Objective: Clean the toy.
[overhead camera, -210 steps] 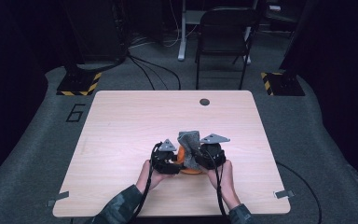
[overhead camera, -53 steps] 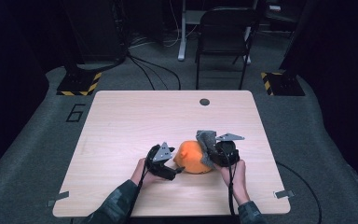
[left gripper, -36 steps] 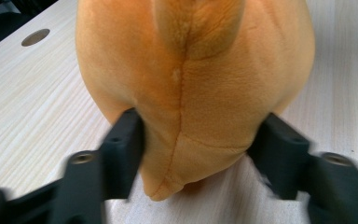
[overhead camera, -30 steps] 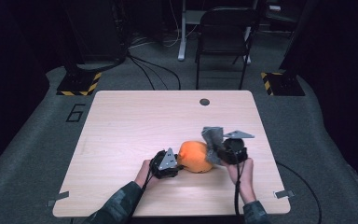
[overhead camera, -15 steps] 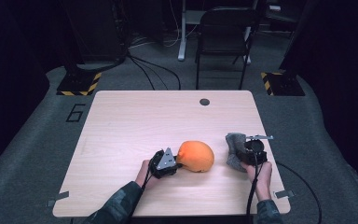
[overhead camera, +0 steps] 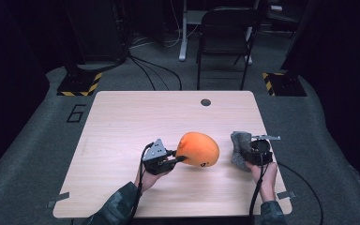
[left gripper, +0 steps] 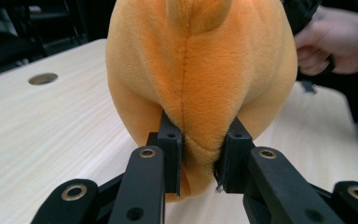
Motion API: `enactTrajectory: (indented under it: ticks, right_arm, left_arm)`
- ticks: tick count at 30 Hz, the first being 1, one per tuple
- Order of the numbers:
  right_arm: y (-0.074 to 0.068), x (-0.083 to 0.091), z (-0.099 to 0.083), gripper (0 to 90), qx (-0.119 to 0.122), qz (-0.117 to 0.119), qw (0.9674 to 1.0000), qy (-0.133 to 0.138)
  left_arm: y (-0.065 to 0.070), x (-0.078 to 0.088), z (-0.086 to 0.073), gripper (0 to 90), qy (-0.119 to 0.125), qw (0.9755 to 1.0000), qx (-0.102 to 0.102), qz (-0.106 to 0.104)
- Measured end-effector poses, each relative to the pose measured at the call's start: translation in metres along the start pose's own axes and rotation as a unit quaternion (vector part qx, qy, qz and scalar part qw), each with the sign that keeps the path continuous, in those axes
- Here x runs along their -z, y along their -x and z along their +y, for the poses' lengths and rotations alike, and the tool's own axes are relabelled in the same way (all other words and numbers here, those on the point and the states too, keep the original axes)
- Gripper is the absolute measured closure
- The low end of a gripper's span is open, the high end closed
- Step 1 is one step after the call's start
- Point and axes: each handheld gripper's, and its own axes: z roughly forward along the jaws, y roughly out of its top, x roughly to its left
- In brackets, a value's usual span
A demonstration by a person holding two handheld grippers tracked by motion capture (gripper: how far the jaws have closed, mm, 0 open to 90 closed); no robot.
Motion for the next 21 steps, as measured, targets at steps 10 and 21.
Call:
enactTrajectory:
  ticks: [10, 21]
  right_arm:
    - [-0.001, 0.001, 0.0, 72.6, -0.002, -0.001, 1.0, -0.001]
    - [-0.012, 0.011, 0.007, 72.5, 0.008, 0.026, 0.9995, 0.017]
  left_arm:
    - [-0.004, -0.012, -0.014, 74.1, -0.024, 0.9978, 0.062, 0.009]
    - [-0.01, -0.028, -0.034, 73.7, -0.071, 0.9954, 0.062, 0.018]
